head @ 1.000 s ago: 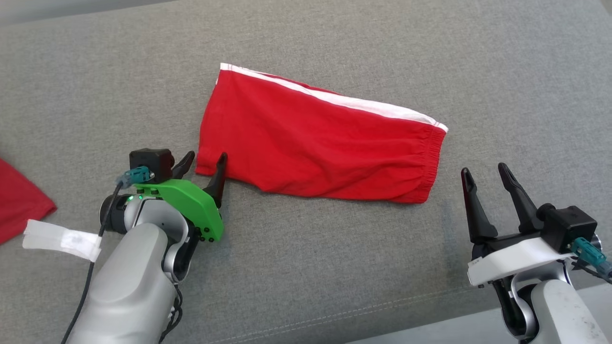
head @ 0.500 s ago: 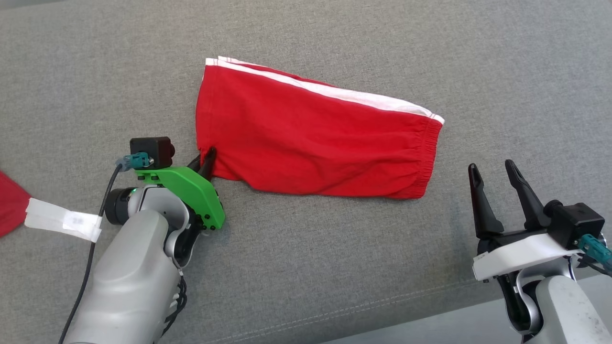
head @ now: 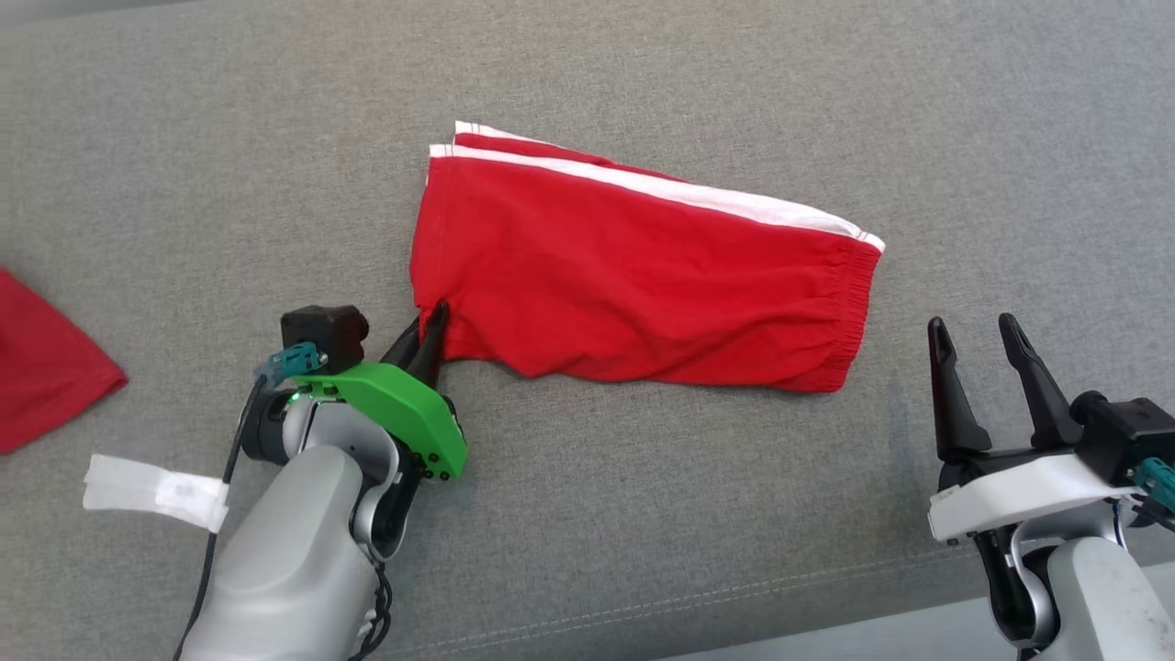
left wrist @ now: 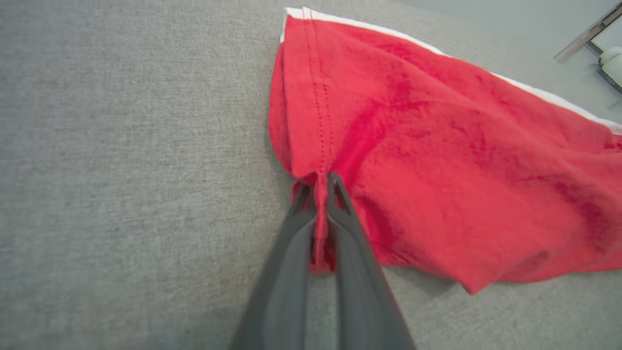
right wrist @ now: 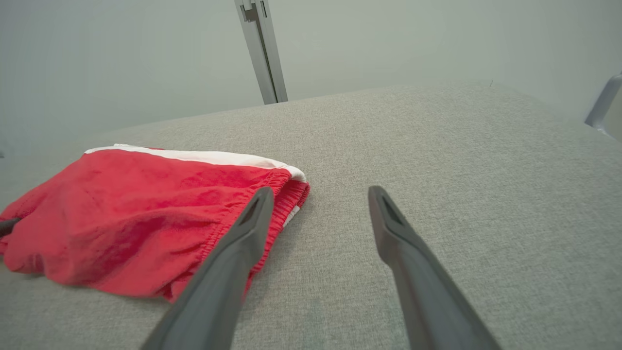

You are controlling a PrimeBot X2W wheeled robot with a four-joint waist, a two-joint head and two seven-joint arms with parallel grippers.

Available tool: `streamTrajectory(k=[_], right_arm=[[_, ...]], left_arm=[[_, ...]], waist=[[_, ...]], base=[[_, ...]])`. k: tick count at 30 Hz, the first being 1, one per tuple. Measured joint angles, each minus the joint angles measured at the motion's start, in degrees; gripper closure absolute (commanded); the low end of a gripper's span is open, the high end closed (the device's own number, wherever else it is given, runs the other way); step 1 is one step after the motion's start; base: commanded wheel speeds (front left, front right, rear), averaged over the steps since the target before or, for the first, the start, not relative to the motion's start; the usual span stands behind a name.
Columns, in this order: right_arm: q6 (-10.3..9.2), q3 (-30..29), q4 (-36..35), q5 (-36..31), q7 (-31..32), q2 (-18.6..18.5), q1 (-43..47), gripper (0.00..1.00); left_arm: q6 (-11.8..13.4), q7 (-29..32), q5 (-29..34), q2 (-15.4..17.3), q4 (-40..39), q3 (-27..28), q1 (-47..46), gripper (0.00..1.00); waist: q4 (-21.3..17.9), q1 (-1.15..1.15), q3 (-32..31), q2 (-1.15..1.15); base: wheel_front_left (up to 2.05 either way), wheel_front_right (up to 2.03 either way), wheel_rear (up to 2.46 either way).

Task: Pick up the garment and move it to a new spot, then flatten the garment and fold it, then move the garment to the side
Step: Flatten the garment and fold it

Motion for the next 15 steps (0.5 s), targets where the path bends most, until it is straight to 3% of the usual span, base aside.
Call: streamTrajectory(k=[15], right_arm=[[-0.01,-2.30,-2.10,-0.02,2.40,-0.40,3.36,0.00]], left_arm=[[9.23,1.96,-2.91,2.55,-23.24,0.94,19.51,1.00]], waist=[[4.31,0.00,-3.13,0.00]], base=[[0.00,0.00,0.00]])
